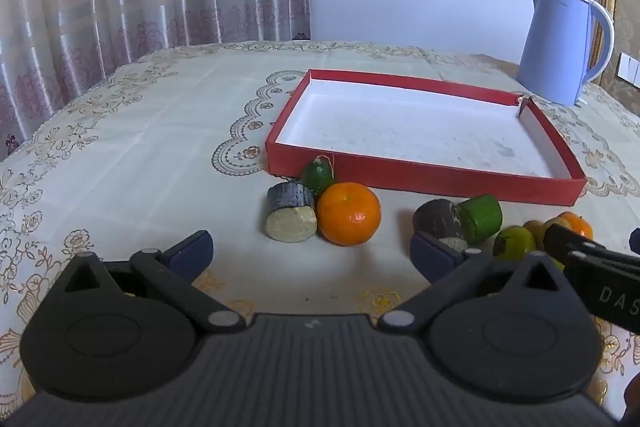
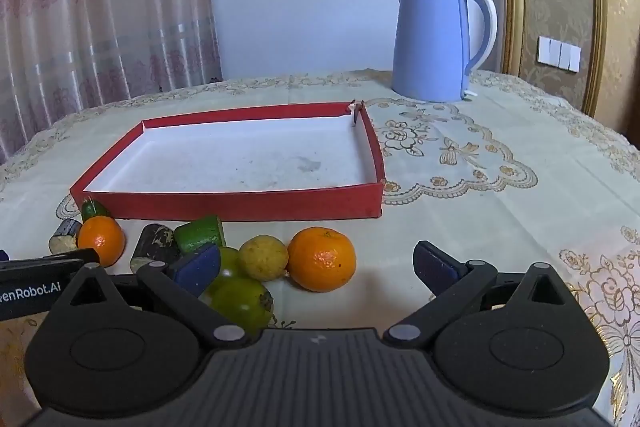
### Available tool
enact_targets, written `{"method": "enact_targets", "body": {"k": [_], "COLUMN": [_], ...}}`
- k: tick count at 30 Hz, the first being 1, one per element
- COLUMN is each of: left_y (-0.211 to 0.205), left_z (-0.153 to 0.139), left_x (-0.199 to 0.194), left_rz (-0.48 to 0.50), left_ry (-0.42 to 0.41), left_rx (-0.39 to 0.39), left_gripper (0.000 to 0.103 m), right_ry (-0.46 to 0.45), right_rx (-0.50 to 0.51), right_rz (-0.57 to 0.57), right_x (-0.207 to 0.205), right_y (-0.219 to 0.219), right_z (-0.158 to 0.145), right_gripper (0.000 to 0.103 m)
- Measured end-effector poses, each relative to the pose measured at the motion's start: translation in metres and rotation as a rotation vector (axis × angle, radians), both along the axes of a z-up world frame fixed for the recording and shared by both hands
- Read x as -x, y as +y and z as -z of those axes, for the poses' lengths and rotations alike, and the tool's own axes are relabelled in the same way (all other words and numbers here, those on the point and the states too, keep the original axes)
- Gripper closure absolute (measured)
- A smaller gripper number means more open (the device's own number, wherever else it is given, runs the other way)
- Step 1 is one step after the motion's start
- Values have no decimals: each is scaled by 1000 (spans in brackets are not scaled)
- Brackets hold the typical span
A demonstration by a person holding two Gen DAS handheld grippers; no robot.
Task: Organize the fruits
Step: 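Move the right gripper toward the large mandarin orange beside the lemon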
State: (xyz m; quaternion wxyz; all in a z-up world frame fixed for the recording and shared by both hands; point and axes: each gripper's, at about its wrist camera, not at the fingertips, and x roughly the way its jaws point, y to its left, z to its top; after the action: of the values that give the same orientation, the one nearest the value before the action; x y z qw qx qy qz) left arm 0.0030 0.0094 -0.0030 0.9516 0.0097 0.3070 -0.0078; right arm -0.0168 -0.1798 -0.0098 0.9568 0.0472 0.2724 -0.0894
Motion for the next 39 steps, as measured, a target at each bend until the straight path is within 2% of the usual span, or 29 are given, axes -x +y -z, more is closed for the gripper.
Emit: {"method": "enact_targets", "body": {"k": [15,39], "left_y": [3,7], "left_z": [6,18], "left_x": [-4,-17], "left_rz": [-14,-19], "left_ry": [7,55], "left_rx": [-13,5], "left_gripper": [0,0], "right_ry": [7,-3], "right_rx": [-13,-49], "right_rz": [-35,-29], "right_x": [1,0], "right_y": [-1,-13], "right_z": [3,4], "right_gripper": [0,0]}}
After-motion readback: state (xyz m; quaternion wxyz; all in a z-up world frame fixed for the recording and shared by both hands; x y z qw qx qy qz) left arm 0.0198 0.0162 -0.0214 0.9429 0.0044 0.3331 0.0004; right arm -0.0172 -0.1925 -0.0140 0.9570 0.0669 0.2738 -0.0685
